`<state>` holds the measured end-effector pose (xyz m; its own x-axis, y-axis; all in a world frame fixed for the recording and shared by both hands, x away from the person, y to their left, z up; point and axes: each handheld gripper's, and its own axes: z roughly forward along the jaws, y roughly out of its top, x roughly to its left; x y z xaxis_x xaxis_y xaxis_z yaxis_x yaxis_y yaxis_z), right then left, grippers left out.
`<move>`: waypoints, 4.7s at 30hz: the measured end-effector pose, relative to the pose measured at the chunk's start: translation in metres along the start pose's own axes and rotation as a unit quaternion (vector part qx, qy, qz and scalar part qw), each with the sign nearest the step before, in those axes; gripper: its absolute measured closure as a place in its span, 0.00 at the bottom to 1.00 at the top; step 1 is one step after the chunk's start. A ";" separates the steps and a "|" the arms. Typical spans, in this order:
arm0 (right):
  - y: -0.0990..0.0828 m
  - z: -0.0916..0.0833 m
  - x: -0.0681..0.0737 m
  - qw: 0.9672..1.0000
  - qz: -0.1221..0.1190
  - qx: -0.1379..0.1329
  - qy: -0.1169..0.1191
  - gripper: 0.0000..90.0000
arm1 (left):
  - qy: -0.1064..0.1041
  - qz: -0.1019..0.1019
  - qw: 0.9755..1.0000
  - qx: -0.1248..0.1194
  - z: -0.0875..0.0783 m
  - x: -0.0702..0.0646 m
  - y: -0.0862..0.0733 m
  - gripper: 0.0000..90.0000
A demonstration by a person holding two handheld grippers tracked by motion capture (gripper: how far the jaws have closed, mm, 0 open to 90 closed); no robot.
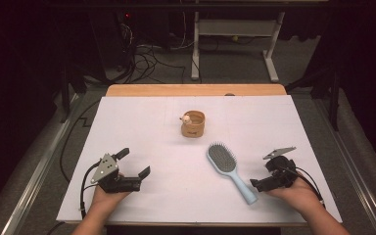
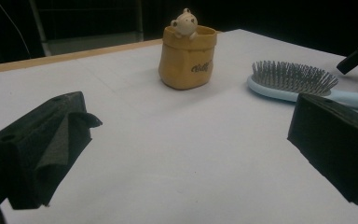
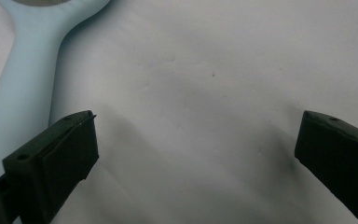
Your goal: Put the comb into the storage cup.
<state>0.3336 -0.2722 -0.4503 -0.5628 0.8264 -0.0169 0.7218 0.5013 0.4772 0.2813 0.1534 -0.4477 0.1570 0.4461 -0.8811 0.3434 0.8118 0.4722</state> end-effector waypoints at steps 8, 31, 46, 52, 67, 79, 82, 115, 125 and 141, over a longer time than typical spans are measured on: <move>0.000 -0.003 0.003 1.000 -0.011 0.027 0.007 0.00 | 0.000 -0.003 1.000 0.002 0.000 -0.001 -0.002 0.00; 0.045 -0.020 0.033 0.998 -0.042 0.026 0.035 0.00 | -0.004 -0.005 1.000 0.003 -0.002 -0.001 0.000 0.00; 0.068 0.013 0.051 0.998 -0.044 0.019 0.042 0.00 | -0.002 -0.011 1.000 0.000 -0.002 -0.002 0.001 0.00; 0.075 0.022 0.055 0.998 -0.044 0.018 0.038 0.00 | -0.002 -0.009 1.000 0.001 -0.001 -0.001 0.000 0.00; 0.092 0.043 0.063 0.998 -0.041 0.042 0.020 0.00 | -0.007 -0.008 1.000 0.002 -0.002 -0.001 0.002 0.00; 0.096 0.051 0.068 0.997 -0.051 0.057 0.016 0.06 | -0.004 -0.010 1.000 0.003 -0.002 -0.002 0.001 0.00; 0.098 0.051 0.069 0.997 -0.051 0.058 0.015 0.10 | -0.005 -0.011 1.000 0.003 -0.003 -0.002 0.002 0.00; 0.102 0.050 0.072 0.996 -0.052 0.067 0.009 0.18 | -0.007 -0.022 1.000 -0.003 -0.004 -0.003 0.004 0.00; 0.104 0.050 0.072 0.996 -0.046 0.076 0.006 0.20 | -0.008 -0.020 1.000 -0.004 -0.004 -0.003 0.004 0.00; 0.105 0.050 0.072 0.996 -0.039 0.077 0.005 0.22 | -0.007 -0.023 1.000 -0.003 -0.005 -0.003 0.005 0.00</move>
<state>0.3892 -0.1474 -0.4450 -0.6235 0.7808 -0.0392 0.7283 0.5983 0.3341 0.2780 0.1578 -0.4425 0.1530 0.4028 -0.9024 0.3453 0.8338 0.4307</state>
